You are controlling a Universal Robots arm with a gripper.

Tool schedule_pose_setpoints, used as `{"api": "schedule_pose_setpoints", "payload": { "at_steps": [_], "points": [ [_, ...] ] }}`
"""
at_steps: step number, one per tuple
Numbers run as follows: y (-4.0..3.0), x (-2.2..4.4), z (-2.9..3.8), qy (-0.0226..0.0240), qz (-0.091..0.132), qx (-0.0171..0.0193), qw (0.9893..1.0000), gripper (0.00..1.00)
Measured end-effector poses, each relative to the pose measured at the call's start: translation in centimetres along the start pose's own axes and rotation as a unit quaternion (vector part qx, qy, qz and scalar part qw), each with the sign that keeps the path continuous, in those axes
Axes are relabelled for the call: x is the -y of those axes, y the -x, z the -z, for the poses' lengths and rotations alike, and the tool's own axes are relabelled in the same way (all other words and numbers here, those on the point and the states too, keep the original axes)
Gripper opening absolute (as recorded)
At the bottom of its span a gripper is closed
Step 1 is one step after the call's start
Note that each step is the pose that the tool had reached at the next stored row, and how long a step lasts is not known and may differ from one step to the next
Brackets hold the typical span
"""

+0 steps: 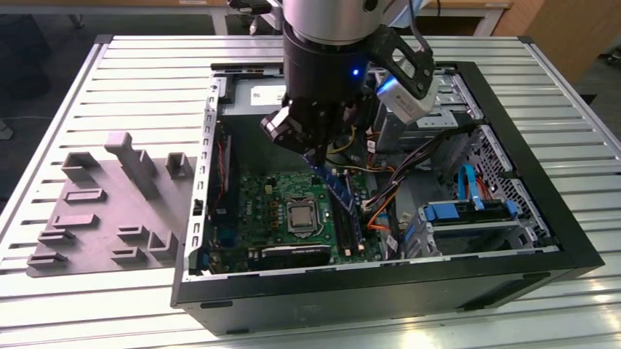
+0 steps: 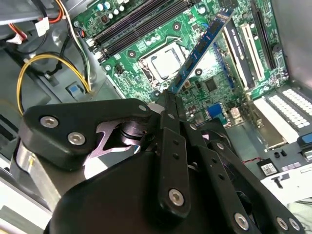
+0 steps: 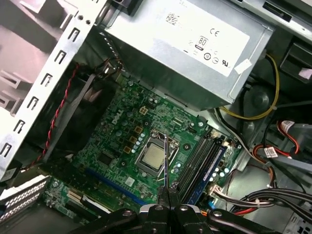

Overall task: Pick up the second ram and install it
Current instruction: 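Insert the second ram into the second slot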

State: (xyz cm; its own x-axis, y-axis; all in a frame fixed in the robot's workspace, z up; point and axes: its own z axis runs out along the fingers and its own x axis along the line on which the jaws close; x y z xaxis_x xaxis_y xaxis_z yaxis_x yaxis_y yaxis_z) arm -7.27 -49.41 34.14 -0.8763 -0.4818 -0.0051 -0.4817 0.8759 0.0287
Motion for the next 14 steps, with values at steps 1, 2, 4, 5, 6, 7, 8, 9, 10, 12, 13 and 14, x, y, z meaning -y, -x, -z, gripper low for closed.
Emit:
{"api": "schedule_pose_setpoints", "payload": {
  "at_steps": [1,2,4,5,6,7,8,9,10,12,13,14],
  "points": [
    [0.00,0.00,0.00,0.0000,-0.004,0.0001,1.0000,0.11],
    [0.00,0.00,0.00,0.0000,-0.008,0.0002,1.0000,0.11],
    [0.00,0.00,-0.01,-0.0001,-0.015,0.0005,0.9999,0.11],
    [0.00,0.00,-0.01,-0.0001,-0.018,0.0006,0.9998,0.11],
    [0.00,0.00,-0.01,-0.0001,-0.022,0.0006,0.9998,0.11],
    [0.00,0.00,-0.01,-0.0001,-0.026,0.0007,0.9997,0.11],
    [0.00,0.00,-0.02,-0.0001,-0.029,0.0008,0.9996,0.11],
    [0.00,0.00,-0.01,-0.0002,-0.032,0.0009,0.9995,0.11],
    [0.00,0.00,-0.01,-0.0002,-0.035,0.0010,0.9994,0.11],
    [0.00,0.00,-0.02,-0.0002,-0.042,0.0012,0.9991,0.11],
    [0.00,0.00,-0.03,-0.0002,-0.044,0.0013,0.9990,0.11],
    [0.00,0.00,-0.03,-0.0003,-0.047,0.0014,0.9989,0.11]
  ]
}}
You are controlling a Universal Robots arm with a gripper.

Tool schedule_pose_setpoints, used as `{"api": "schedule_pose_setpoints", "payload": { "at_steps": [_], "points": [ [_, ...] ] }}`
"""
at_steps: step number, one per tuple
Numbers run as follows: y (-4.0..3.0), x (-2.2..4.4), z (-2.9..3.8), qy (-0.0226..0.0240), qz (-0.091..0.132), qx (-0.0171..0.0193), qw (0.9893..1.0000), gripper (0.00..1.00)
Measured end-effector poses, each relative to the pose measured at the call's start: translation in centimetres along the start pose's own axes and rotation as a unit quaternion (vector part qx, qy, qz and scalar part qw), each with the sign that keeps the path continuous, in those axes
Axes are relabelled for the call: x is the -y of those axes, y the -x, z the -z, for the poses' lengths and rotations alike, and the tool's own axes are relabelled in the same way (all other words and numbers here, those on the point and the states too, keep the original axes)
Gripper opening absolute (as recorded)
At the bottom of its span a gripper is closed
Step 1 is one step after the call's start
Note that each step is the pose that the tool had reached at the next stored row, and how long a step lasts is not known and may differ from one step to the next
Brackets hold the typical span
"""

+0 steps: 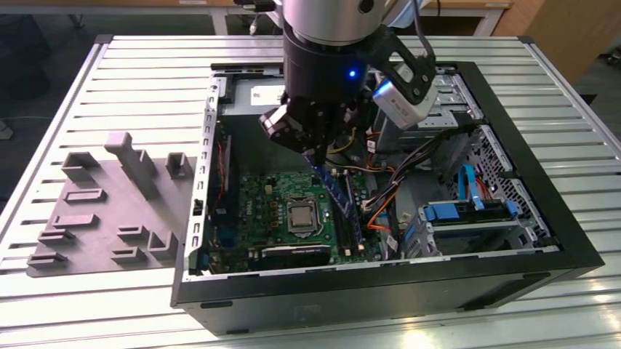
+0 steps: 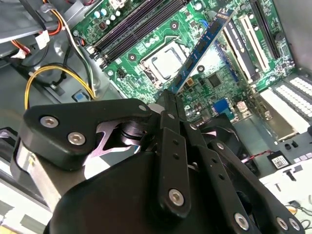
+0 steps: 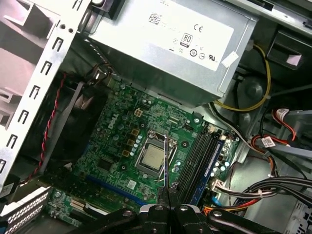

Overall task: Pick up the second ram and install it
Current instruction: 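Insert the second ram into the second slot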

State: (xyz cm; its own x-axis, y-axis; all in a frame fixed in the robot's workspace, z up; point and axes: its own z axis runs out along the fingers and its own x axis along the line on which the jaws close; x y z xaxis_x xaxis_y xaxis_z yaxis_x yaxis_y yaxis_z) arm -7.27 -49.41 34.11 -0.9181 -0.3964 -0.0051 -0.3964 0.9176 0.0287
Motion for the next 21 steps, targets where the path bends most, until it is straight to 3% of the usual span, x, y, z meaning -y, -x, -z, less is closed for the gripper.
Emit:
{"api": "schedule_pose_setpoints", "payload": {
  "at_steps": [11,21],
  "points": [
    [0.00,0.00,-0.01,-0.0001,-0.026,0.0007,0.9997,0.11],
    [0.00,0.00,-0.05,-0.0003,-0.061,0.0017,0.9981,0.11]
  ]
}}
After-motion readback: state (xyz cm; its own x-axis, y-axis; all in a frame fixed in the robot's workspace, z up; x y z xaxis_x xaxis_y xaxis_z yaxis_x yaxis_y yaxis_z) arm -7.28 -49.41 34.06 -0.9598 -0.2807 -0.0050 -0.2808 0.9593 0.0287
